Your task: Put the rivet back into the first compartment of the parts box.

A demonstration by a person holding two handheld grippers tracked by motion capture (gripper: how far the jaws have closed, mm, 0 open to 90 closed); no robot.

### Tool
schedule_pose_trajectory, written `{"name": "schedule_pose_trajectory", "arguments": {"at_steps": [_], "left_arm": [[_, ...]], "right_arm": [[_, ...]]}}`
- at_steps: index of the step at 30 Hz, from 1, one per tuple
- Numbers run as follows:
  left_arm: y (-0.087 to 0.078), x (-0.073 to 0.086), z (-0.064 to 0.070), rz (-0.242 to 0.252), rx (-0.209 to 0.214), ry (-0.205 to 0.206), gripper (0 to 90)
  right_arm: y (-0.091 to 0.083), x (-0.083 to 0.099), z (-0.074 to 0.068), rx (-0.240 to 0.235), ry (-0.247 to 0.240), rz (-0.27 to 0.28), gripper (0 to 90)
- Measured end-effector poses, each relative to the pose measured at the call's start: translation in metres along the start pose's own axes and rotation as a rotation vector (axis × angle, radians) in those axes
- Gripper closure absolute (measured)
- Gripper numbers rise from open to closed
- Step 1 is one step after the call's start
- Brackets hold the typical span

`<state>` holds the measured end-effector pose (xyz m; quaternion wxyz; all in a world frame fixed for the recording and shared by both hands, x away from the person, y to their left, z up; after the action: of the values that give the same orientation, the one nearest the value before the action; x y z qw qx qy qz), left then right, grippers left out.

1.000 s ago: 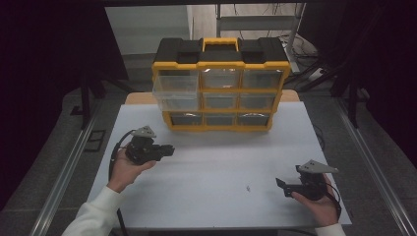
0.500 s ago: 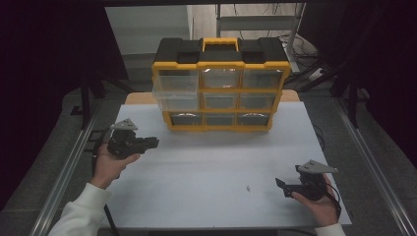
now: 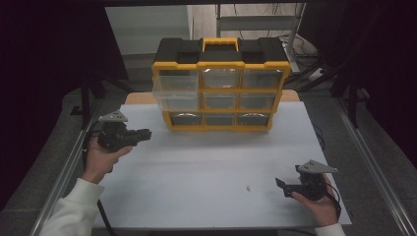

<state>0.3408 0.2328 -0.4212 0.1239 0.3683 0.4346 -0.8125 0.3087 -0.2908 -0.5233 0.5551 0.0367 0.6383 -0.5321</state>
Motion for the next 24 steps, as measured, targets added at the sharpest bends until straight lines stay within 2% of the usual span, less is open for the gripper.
{"name": "schedule_pose_trajectory", "arguments": {"at_steps": [9, 24], "left_arm": [[-0.016, -0.019, 0.003, 0.035, -0.008, 0.010, 81.3], [-0.032, -0.055, -0.001, 0.056, -0.027, 0.006, 81.3]], "right_arm": [[0.000, 0.000, 0.000, 0.000, 0.002, 0.000, 10.4], [0.001, 0.000, 0.000, 0.000, 0.004, -0.001, 10.4]]}}
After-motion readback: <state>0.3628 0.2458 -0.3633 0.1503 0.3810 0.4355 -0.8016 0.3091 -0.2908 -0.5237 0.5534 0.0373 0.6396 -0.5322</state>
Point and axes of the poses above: each handheld gripper's, and its own axes: y roughly forward along the jaws, x roughly out of its underside, z roughly to its right, the point moved 4 cm from there along y, roughly forward along the jaws, and after that the axes turned 13 degrees about -y, right-handed, at the moved point
